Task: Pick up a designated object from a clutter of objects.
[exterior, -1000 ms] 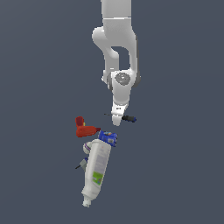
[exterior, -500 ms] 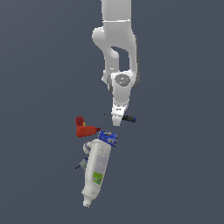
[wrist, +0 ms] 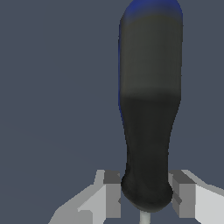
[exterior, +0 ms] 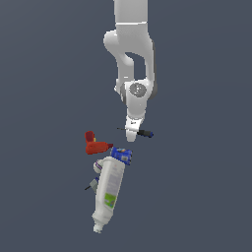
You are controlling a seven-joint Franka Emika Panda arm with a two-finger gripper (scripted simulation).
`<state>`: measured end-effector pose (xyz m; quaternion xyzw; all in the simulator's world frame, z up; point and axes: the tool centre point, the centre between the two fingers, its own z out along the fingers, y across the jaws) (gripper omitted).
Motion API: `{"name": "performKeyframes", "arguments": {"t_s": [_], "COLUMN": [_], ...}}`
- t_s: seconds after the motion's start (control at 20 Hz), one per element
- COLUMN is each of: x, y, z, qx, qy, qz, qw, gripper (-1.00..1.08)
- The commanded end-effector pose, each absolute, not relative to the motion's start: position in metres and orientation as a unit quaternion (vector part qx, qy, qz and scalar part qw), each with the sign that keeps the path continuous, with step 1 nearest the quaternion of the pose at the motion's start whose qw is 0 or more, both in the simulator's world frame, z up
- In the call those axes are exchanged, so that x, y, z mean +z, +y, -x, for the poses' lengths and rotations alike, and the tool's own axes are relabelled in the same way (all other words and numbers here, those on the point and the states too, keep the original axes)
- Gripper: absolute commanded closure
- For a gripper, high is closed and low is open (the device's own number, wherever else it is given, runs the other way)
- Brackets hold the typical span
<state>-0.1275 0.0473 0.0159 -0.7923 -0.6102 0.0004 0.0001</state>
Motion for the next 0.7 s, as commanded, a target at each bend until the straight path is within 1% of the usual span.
{"name": "performKeyframes", "arguments": {"t_s": [0.0,0.3,0.65], "x": [0.018,0.034,0.068], "y": [0.046,0.034,0.008], "z": [0.127,0.128,0.128], "qx": [0.000,0.000,0.000], "qy": [-0.610,-0.610,-0.610], "qz": [0.792,0.792,0.792], "qw": [0.000,0.000,0.000], "gripper": [1.08,1.08,1.08]}}
